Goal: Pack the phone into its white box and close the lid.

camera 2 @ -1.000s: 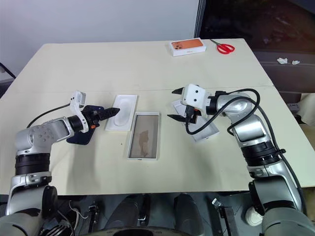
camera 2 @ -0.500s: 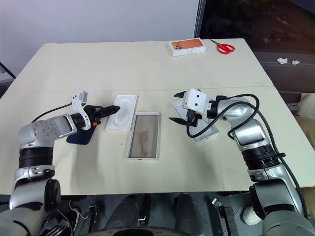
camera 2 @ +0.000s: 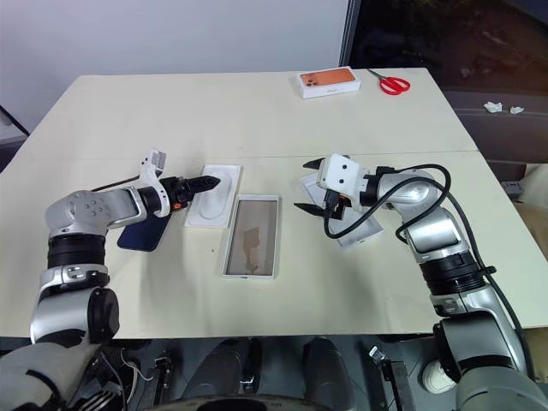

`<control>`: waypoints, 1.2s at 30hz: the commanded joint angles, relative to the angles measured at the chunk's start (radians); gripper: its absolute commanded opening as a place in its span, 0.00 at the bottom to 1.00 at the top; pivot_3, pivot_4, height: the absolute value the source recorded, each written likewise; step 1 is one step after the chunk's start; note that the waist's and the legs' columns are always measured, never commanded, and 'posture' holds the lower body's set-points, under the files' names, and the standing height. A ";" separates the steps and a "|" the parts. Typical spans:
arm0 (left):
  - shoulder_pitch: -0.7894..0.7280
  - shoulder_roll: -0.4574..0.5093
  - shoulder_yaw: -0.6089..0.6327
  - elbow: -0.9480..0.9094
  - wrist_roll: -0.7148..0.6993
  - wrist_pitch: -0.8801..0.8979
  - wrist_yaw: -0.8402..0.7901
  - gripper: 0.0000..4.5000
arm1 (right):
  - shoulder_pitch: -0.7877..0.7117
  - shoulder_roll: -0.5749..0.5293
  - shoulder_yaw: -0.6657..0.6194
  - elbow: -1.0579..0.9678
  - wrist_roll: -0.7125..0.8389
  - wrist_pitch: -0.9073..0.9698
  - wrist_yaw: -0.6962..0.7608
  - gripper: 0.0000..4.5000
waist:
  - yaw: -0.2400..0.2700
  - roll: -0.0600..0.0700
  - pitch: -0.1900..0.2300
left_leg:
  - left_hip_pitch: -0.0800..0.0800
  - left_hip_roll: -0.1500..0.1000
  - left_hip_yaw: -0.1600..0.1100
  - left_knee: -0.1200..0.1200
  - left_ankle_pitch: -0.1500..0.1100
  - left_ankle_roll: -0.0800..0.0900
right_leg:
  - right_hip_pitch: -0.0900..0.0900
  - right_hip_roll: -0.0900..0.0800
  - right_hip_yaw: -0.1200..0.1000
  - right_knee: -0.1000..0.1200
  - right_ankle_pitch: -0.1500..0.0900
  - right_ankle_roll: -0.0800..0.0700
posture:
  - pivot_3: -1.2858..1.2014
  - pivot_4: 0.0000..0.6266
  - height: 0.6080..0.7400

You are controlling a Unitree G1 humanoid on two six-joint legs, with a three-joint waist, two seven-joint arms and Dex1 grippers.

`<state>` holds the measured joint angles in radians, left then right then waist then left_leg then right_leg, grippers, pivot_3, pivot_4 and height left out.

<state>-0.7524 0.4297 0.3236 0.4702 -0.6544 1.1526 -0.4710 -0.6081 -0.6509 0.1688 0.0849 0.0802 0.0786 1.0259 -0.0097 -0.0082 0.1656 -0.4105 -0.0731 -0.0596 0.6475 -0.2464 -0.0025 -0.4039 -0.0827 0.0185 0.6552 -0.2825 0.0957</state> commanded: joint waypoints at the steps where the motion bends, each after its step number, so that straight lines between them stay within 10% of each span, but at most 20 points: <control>1: -0.002 -0.013 -0.004 0.017 0.004 0.026 0.004 0.89 | -0.021 -0.004 -0.021 -0.031 0.000 -0.012 -0.011 1.00 | 0.000 0.000 0.000 | 0.000 0.000 0.000 0.000 0.000 0.000 | 0.000 0.000 0.000 0.000 0.000 0.000 | 0.52 0.24 1.00; 7: 0.012 -0.012 0.020 0.010 0.000 0.041 0.005 0.28 | -0.018 -0.007 -0.020 -0.041 0.001 -0.005 -0.011 1.00 | -0.002 0.000 0.000 | 0.000 0.000 0.000 0.000 0.000 0.000 | 0.000 0.000 0.000 0.000 0.000 0.000 | 0.52 0.24 1.00; 16: 0.045 -0.019 0.049 -0.014 -0.007 0.064 0.031 0.28 | -0.024 -0.003 -0.017 -0.044 0.001 0.001 -0.012 1.00 | -0.004 -0.001 0.000 | 0.000 0.000 0.000 -0.001 0.000 -0.001 | -0.001 0.000 0.001 0.000 0.000 0.000 | 0.52 0.24 1.00; 20: 0.055 -0.022 0.065 -0.016 -0.012 0.071 0.043 0.00 | -0.026 -0.001 -0.015 -0.046 0.000 0.002 -0.013 1.00 | -0.003 0.000 0.000 | 0.000 0.000 0.000 0.000 0.000 -0.001 | -0.001 0.000 0.001 0.000 0.000 0.000 | 0.52 0.24 1.00; 36: 0.056 -0.044 0.314 -0.051 -0.150 0.205 0.162 0.00 | -0.012 -0.002 -0.014 -0.060 0.000 0.009 -0.017 1.00 | -0.004 -0.001 0.000 | 0.000 0.000 0.000 -0.001 0.001 -0.001 | -0.001 0.000 0.001 0.000 0.000 0.000 | 0.52 0.24 1.00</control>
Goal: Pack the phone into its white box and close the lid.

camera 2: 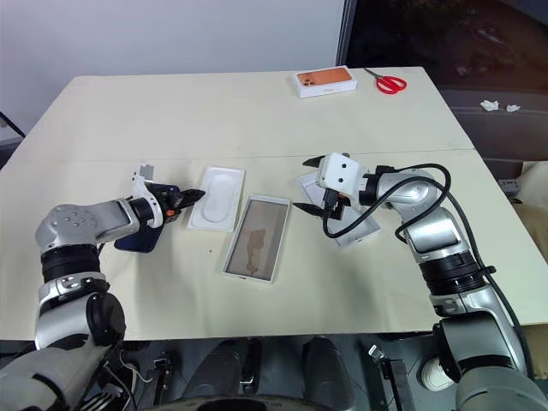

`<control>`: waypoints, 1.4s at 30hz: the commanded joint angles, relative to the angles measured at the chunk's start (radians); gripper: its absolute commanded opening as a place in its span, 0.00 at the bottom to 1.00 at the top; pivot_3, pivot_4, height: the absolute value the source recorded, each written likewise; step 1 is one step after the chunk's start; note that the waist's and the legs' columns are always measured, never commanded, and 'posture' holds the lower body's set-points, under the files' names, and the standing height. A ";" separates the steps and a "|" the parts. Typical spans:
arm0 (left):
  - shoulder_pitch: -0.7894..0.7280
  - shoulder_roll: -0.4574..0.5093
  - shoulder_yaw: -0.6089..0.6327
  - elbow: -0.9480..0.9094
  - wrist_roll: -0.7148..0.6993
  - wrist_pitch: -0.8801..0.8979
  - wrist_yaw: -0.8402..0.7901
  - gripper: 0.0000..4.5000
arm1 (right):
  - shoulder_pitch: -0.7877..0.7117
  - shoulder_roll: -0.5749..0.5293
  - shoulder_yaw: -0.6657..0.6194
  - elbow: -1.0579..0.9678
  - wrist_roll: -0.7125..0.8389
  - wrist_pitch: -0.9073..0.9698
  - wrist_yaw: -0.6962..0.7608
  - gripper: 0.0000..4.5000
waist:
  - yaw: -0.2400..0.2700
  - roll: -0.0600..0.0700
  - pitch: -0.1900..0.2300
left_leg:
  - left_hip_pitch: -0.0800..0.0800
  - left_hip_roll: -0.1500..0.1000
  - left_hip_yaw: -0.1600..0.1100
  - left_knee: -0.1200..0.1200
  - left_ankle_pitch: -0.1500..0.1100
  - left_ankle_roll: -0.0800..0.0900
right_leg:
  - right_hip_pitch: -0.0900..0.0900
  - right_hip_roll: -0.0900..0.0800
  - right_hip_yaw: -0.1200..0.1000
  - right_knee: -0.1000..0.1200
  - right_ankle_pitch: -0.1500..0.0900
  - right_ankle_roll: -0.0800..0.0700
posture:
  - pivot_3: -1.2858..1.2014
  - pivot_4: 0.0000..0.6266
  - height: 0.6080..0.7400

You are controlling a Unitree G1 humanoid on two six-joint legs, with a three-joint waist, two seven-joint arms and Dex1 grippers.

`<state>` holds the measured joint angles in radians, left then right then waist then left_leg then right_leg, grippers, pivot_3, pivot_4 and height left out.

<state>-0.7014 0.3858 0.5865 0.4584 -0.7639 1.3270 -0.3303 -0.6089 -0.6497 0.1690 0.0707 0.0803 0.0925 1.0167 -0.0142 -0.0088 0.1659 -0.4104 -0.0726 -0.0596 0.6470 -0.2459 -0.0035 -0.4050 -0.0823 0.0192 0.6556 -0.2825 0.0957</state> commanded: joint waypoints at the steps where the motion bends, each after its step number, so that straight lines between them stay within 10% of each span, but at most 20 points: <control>1: 0.007 -0.002 0.057 -0.045 -0.041 0.035 0.032 0.00 | -0.011 -0.003 -0.013 -0.046 -0.001 -0.006 -0.008 1.00 | 0.001 0.000 0.000 | 0.000 0.000 0.000 0.000 0.000 0.000 | 0.000 0.000 0.000 0.000 0.000 0.000 | 0.52 0.24 1.00; 23: 0.015 0.034 0.229 -0.185 -0.199 0.137 0.093 0.00 | 0.143 -0.015 0.005 -0.275 0.178 0.277 0.088 1.00 | 0.002 -0.002 0.001 | 0.000 0.000 0.000 0.000 0.000 -0.001 | 0.000 0.000 0.000 0.000 0.000 0.000 | 0.52 0.24 1.00; 40: 0.048 0.026 0.178 -0.218 -0.217 0.118 0.078 0.00 | -0.140 0.237 0.171 0.172 -0.093 0.261 -0.136 1.00 | 0.000 -0.003 0.001 | 0.000 0.000 0.000 -0.001 0.001 -0.002 | -0.001 0.000 0.000 0.000 0.000 0.000 | 0.52 0.24 1.00; 42: 0.050 0.021 0.178 -0.228 -0.223 0.121 0.084 0.00 | -0.161 0.255 0.175 0.224 -0.087 0.280 -0.114 0.88 | 0.000 -0.004 0.001 | 0.000 0.000 0.000 -0.001 0.001 -0.002 | -0.001 0.000 0.000 0.000 0.000 0.000 | 0.52 0.24 1.00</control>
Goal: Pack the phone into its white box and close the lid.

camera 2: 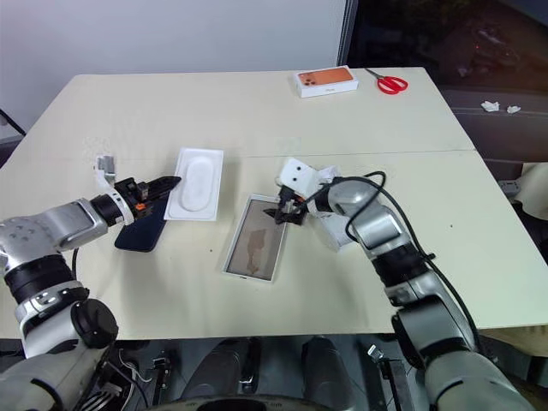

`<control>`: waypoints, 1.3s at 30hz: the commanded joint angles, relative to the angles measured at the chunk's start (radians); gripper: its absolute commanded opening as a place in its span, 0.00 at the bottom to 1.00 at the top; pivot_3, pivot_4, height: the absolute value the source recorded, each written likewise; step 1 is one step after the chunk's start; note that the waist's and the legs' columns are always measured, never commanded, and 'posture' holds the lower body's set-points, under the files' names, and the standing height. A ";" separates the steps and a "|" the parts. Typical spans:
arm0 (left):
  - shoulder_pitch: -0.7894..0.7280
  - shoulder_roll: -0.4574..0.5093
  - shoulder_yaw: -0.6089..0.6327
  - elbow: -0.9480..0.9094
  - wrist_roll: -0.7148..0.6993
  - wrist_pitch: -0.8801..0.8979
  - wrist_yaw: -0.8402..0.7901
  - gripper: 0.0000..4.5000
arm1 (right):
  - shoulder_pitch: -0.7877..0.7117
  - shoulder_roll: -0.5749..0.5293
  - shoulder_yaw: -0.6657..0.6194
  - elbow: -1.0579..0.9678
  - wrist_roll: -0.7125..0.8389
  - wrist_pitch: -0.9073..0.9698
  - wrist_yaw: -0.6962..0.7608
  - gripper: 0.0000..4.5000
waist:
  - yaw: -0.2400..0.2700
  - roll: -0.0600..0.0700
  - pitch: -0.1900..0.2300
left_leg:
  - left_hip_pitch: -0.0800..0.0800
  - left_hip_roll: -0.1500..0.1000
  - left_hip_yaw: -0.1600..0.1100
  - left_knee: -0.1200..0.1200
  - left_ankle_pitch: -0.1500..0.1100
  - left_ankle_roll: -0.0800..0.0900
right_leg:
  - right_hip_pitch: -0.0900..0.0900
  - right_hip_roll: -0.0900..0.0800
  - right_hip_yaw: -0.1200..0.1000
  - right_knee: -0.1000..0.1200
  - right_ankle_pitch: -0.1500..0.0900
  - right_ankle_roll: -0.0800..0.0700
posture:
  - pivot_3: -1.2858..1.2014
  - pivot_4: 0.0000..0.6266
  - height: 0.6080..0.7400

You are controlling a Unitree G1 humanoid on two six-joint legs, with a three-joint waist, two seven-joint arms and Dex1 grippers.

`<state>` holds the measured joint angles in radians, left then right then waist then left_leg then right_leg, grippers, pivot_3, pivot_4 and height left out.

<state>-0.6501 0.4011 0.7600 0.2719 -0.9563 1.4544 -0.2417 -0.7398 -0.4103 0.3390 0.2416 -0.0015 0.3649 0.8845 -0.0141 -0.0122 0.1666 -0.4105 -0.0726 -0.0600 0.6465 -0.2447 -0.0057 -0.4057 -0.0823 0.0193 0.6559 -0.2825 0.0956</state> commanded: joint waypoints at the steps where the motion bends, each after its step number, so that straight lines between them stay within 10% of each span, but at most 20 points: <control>1: 0.000 0.003 0.006 -0.046 -0.035 -0.004 -0.002 0.00 | -0.038 0.020 0.004 0.072 -0.004 0.014 0.024 0.82 | 0.000 0.000 0.000 | 0.000 0.000 0.000 0.000 0.000 0.000 | 0.000 0.000 0.000 0.000 0.000 0.000 | 0.52 0.24 1.00; 9: 0.038 -0.012 0.027 -0.093 -0.067 0.005 0.025 0.00 | -0.112 0.064 0.006 0.256 -0.041 0.005 0.017 0.01 | -0.004 0.000 0.000 | 0.000 0.000 0.000 0.000 0.000 0.000 | 0.000 0.000 0.000 0.000 0.000 0.000 | 0.52 0.24 1.00; 29: 0.064 -0.023 -0.014 -0.143 -0.149 0.038 0.024 0.00 | -0.329 0.208 0.026 0.676 -0.177 -0.430 -0.051 0.01 | -0.026 -0.001 0.000 | 0.000 0.000 0.000 -0.001 0.001 -0.001 | -0.001 0.001 0.000 0.001 0.000 0.000 | 0.52 0.24 1.00; 35: 0.083 -0.026 -0.028 -0.167 -0.171 0.056 0.028 0.00 | -0.385 0.221 -0.006 0.777 -0.189 -0.498 -0.114 0.53 | -0.030 -0.001 0.000 | 0.000 0.000 0.000 -0.001 0.001 -0.002 | -0.001 0.001 0.000 0.001 0.000 0.000 | 0.52 0.24 1.00; 39: 0.110 -0.019 -0.069 -0.201 -0.184 0.079 0.007 0.00 | -0.383 0.210 -0.025 0.773 -0.187 -0.524 -0.132 0.53 | -0.031 -0.001 0.000 | 0.000 0.000 0.000 -0.002 0.001 -0.002 | -0.002 0.001 0.000 0.001 0.000 0.000 | 0.52 0.24 1.00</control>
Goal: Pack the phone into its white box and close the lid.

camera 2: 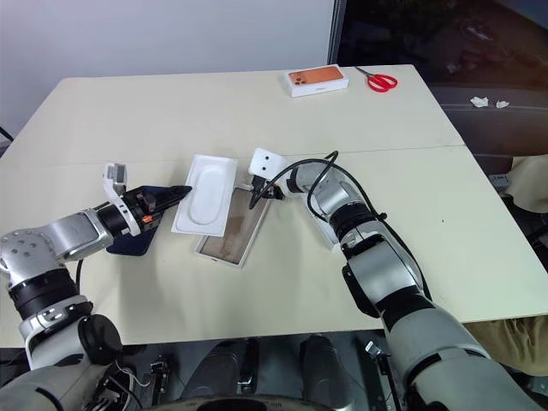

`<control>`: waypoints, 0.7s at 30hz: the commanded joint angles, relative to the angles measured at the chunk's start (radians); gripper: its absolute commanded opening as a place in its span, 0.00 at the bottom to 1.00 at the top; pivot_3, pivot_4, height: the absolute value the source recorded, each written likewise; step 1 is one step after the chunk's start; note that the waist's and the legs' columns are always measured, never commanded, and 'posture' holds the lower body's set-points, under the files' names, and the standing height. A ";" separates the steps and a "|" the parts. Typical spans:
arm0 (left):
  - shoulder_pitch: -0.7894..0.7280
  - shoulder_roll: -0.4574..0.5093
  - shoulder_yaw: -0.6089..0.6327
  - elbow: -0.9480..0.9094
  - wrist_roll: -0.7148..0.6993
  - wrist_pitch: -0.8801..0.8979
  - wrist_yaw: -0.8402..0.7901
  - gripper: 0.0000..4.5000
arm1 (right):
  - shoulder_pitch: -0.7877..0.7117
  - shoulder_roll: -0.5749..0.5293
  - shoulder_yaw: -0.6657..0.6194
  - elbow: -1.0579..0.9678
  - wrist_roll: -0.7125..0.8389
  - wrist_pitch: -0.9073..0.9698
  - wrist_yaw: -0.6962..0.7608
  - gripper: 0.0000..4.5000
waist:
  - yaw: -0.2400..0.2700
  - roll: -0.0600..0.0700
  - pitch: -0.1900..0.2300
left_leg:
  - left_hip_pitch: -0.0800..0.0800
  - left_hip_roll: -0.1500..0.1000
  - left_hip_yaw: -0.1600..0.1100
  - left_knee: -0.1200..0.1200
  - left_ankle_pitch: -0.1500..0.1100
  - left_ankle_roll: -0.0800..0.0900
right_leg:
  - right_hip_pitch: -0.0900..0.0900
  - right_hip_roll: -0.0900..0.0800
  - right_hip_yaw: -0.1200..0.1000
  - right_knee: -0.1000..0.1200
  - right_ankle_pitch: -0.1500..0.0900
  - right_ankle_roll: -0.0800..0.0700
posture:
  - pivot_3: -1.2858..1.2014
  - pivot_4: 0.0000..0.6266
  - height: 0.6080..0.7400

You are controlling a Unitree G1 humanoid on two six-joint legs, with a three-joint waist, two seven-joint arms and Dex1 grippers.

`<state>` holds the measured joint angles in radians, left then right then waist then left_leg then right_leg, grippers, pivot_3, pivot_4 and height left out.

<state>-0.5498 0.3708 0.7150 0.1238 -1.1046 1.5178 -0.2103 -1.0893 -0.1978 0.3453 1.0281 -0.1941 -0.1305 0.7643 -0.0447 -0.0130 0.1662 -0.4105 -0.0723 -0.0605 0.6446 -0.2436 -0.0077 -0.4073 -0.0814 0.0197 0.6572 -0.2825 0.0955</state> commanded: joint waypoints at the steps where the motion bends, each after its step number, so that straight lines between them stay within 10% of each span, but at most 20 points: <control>1: 0.018 0.012 -0.038 -0.065 -0.037 0.019 -0.029 0.00 | -0.030 -0.009 -0.040 -0.020 0.012 -0.024 -0.011 0.53 | 0.000 0.000 0.000 | 0.000 0.000 0.000 0.000 0.000 0.000 | 0.000 0.000 0.000 0.000 0.000 0.000 | 0.52 0.24 1.00; 21: 0.016 0.063 -0.300 0.019 0.132 -0.181 -0.163 0.00 | 0.325 -0.288 -0.219 -0.674 0.193 0.404 0.149 0.53 | 0.008 0.001 0.000 | 0.000 0.000 0.000 -0.001 0.000 0.000 | 0.000 0.000 0.001 -0.001 0.000 0.000 | 0.52 0.24 1.00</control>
<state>-0.5199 0.4200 0.4314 0.1408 -0.9866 1.3539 -0.3441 -0.7693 -0.4693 0.1511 0.4009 -0.0183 0.2579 0.9242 -0.0371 -0.0125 0.1666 -0.4105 -0.0726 -0.0601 0.6438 -0.2435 -0.0078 -0.4068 -0.0819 0.0205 0.6561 -0.2825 0.0954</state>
